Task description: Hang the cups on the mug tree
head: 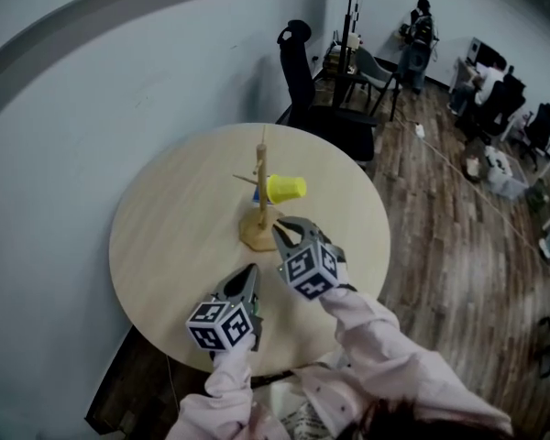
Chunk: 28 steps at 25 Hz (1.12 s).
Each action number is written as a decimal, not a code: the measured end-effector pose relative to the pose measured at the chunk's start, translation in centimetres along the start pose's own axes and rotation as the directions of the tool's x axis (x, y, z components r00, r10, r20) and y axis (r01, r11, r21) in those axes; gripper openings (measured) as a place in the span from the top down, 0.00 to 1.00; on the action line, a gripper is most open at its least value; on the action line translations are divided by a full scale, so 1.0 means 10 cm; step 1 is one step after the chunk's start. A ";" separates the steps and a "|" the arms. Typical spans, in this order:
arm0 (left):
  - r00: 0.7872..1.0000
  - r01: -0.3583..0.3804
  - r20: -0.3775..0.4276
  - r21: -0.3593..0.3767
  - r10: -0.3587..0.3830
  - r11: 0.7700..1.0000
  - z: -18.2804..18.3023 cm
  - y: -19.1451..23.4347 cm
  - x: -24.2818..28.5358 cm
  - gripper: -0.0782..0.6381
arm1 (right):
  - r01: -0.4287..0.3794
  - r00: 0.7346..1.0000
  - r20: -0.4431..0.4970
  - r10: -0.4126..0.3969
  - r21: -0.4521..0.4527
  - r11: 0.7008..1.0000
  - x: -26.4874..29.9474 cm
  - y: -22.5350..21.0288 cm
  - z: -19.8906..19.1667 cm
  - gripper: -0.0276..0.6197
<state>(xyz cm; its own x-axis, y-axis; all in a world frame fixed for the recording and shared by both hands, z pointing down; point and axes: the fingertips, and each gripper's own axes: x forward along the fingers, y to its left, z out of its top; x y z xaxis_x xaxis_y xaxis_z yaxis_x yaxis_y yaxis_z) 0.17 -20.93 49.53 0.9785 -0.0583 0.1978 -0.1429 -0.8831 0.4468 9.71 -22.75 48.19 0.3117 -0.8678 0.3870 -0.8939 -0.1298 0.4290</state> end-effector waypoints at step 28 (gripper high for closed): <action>0.972 -0.236 0.000 0.038 0.236 0.971 -0.48 -0.16 -0.74 0.89 | -0.421 0.907 0.101 0.409 0.255 0.870 -0.59 1.11 -0.49 0.95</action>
<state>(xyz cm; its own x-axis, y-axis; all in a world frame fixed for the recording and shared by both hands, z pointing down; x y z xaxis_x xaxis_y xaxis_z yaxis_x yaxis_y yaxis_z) -7.59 -16.79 51.56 0.9170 -0.2654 0.2978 -0.3643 -0.8613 0.3542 -0.45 -16.73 54.68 -0.1158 -0.8886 0.4438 -0.9915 0.1301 0.0019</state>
